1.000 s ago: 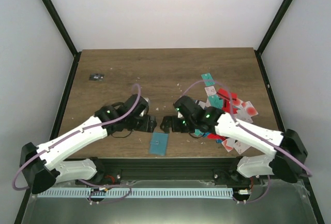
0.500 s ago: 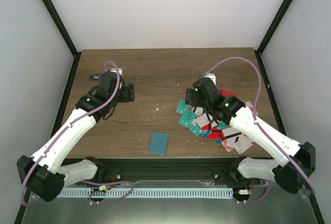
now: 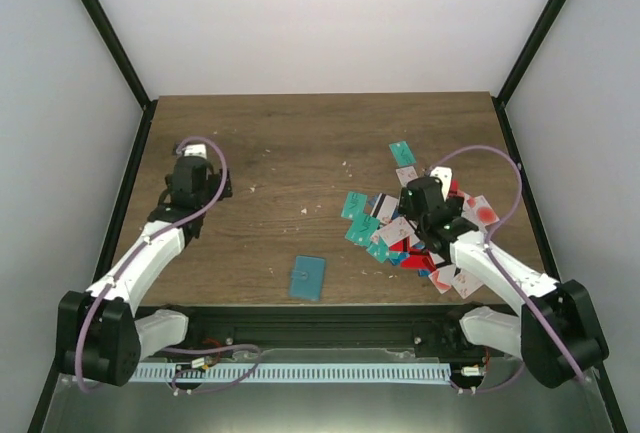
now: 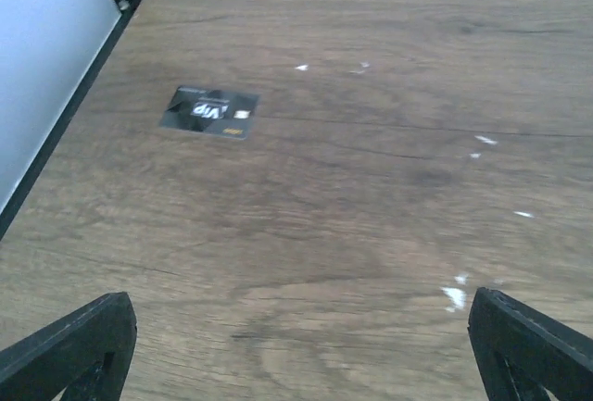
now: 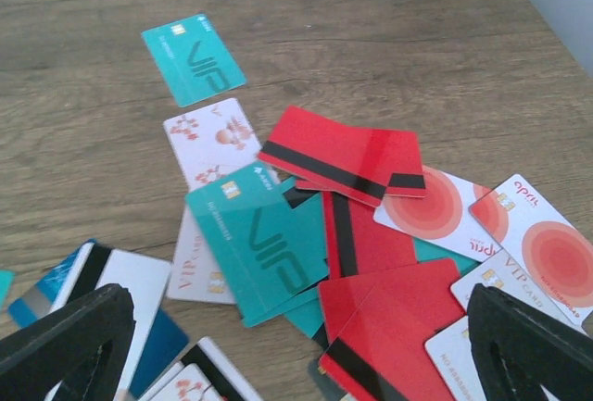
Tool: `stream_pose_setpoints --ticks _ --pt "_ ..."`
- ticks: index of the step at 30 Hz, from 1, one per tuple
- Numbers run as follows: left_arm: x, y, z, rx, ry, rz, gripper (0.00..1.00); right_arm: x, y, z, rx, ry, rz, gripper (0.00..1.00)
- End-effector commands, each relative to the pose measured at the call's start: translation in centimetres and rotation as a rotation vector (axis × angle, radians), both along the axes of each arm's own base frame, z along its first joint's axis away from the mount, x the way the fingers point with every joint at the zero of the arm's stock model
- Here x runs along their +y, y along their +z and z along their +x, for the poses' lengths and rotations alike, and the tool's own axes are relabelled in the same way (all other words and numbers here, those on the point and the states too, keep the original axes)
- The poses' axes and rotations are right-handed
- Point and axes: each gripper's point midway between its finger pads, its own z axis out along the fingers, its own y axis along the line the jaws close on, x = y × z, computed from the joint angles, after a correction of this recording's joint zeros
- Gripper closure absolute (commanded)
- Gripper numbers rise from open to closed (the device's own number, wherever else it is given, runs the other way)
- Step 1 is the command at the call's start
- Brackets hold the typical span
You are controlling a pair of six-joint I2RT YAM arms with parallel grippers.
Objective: Put the credit cards into the card holder
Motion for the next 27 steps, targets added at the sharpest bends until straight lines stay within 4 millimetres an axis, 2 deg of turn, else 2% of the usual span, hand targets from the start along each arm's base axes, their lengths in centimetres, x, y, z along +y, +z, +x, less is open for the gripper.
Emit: stream_pose_setpoints --ticks 1,6,8,11,14,16,17,21,24,26,27 --pt "1.7 -0.4 1.2 -0.104 -0.028 -0.057 0.0 -1.4 1.3 1.9 -0.144 0.005 -0.018 0.0" --pt "3.7 -2.6 0.9 -0.166 -0.021 -0.075 0.0 -3.1 1.0 1.9 -0.275 0.077 -0.005 0.0" --pt "4.6 -3.6 0.7 -0.177 0.011 -0.087 0.0 -3.7 0.6 1.3 -0.341 0.079 -0.002 0.0" --pt "5.0 -4.7 0.4 -0.218 0.023 -0.089 0.0 -4.5 1.4 0.4 -0.478 0.074 0.005 0.0" --pt "5.4 -4.6 -0.3 -0.309 0.021 -0.042 0.0 -4.1 2.7 0.7 -0.549 0.115 -0.009 0.0" --pt "5.8 -3.7 0.6 -0.354 0.039 -0.035 0.0 -3.9 3.2 1.1 -0.591 0.148 -0.015 0.0" --pt "5.8 -4.4 1.0 -0.33 0.034 -0.03 0.0 -3.7 3.4 1.6 -0.598 0.168 -0.019 0.0" --pt "5.4 -3.4 2.5 -0.393 0.006 -0.029 0.0 -3.2 4.0 3.6 -0.65 0.227 -0.007 0.0" --pt "5.7 -3.3 3.6 -0.4 0.007 -0.026 0.0 -3.1 3.0 4.9 -0.63 0.248 -0.007 0.0" --pt "5.7 -3.2 3.6 -0.44 0.0 -0.017 0.0 -3.2 2.0 4.9 -0.624 0.256 0.003 0.0" --pt "5.6 -3.7 3.5 -0.445 -0.006 -0.021 0.0 -3.1 2.2 4.7 -0.65 0.267 -0.001 0.0"
